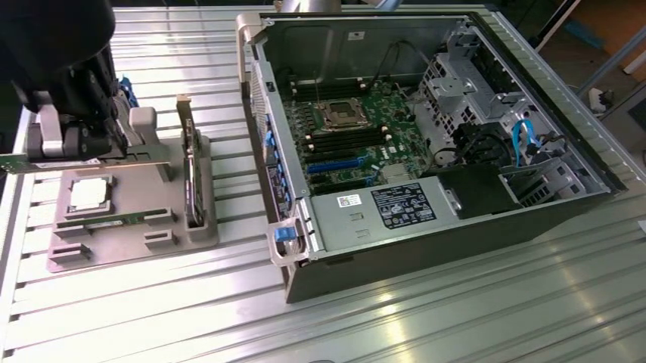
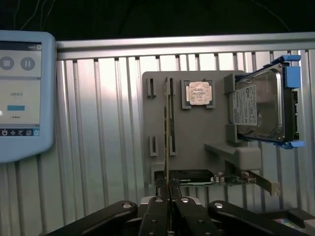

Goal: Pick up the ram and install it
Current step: 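Pick up the ram and move it above insertion slot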

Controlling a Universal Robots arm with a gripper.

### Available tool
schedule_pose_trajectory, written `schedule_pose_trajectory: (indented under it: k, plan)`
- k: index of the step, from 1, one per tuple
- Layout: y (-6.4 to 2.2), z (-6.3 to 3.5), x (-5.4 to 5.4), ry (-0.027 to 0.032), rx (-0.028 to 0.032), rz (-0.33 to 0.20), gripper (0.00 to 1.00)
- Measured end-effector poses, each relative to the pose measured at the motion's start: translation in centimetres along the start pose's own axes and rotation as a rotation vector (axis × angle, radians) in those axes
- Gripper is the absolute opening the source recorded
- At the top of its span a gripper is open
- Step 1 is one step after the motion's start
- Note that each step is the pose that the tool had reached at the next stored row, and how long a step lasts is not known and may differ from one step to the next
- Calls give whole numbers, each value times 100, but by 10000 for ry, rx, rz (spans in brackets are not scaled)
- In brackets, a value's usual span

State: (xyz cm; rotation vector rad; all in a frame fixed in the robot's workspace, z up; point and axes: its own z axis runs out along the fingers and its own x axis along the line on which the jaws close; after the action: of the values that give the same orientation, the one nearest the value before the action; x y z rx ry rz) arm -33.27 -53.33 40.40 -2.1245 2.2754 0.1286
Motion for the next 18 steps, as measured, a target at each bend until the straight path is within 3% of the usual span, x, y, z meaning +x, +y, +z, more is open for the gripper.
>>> schedule_pose_trajectory:
  k: [18]
  plan:
    - [-641,-24,-45,0,0,-1,12]
